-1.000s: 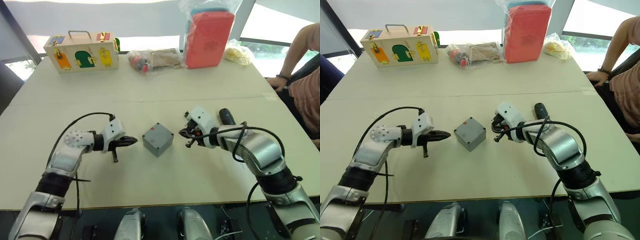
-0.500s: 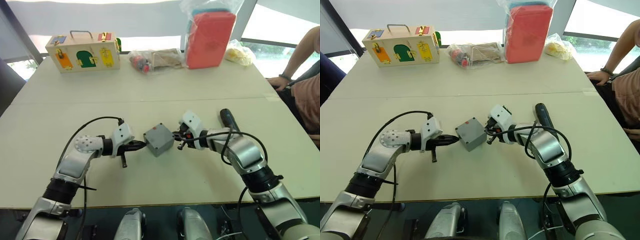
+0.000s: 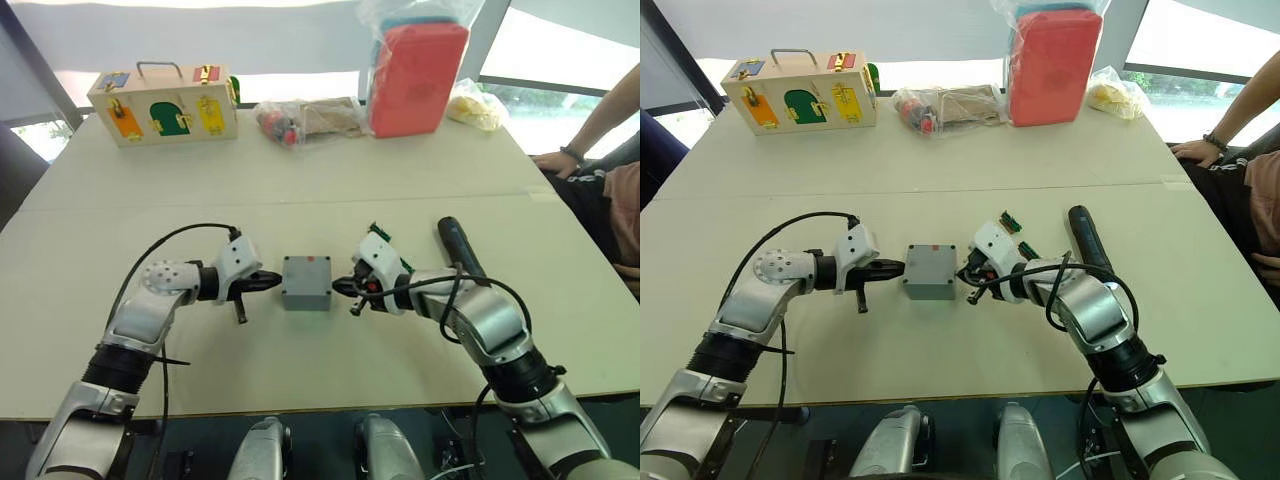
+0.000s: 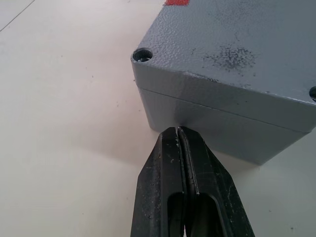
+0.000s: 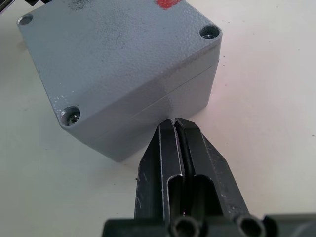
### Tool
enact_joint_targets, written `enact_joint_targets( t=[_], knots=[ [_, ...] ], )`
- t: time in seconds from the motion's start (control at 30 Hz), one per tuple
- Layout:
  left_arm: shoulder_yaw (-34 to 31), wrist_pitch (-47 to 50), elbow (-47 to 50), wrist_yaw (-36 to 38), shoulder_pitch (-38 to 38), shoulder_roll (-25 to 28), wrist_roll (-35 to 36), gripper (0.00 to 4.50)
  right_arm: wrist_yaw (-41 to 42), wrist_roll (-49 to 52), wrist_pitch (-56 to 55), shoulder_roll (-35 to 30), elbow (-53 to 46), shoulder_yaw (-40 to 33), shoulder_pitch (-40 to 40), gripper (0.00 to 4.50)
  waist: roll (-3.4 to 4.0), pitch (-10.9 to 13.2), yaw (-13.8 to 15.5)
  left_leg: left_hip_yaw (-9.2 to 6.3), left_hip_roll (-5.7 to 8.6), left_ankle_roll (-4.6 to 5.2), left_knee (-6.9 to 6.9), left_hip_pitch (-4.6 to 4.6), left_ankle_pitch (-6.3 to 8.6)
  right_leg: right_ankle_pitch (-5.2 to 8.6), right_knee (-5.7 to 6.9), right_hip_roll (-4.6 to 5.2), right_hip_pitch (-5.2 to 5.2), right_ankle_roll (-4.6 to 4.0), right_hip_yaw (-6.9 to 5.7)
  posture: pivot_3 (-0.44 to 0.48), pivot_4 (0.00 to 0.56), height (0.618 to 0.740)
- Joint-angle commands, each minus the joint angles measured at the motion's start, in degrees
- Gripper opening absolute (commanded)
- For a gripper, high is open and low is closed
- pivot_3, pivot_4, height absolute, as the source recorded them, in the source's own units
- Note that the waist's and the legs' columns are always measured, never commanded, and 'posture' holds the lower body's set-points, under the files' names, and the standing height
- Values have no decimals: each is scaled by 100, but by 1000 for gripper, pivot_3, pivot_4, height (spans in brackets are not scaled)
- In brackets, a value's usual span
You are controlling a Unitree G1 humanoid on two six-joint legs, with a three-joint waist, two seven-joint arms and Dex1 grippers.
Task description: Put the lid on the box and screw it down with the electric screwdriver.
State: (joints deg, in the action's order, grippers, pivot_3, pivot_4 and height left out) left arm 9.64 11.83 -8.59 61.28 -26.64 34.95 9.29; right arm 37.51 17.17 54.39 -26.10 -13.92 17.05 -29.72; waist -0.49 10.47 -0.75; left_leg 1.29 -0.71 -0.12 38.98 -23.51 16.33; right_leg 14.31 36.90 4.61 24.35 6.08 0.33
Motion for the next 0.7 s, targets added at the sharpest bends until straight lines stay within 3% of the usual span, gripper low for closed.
enact_joint_targets(
  t=[0.03, 0.13, 0.37, 0.47, 0.7],
  knots=[
    [-121, -68, 248, 153, 9, 104, 122, 0, 26, 57, -63, 67, -331, 33, -35, 36, 0, 0, -1, 0, 0, 0, 0, 0, 0, 0, 0, 0, 0, 0, 0, 0, 150, 730],
    [-215, 98, 523, 342, 147, 352, 246, 0, -5, 18, -53, -116, -416, -169, -26, 36, 0, 0, -2, 0, 0, 0, 0, 0, 0, 0, 0, 0, 0, 0, 0, 0, 150, 730],
    [-735, 1000, 1545, 660, 100, 972, 1039, 0, -611, 137, -118, -215, -524, -1627, 18, 36, -10, 7, 28, -4, -3, 0, 1, -2, 0, 1, 1, 4, 0, 0, 1, 0, 150, 730],
    [-833, 1261, 1703, 554, -151, 929, 1234, 0, -945, 83, -200, -35, -91, -1957, -123, 799, -11, 7, 10, -2, 0, 0, 2, -2, 0, 1, 0, 4, -1, 0, 2, 0, 150, 730],
    [-729, 1388, 1751, 327, -679, 706, 1330, 0, -1089, -158, -875, 166, 1221, -1813, -515, 3738, -9, 8, -17, 6, 0, 0, 0, -1, 0, 1, 0, -3, 2, 0, 2, 0, 150, 730]
  ],
)
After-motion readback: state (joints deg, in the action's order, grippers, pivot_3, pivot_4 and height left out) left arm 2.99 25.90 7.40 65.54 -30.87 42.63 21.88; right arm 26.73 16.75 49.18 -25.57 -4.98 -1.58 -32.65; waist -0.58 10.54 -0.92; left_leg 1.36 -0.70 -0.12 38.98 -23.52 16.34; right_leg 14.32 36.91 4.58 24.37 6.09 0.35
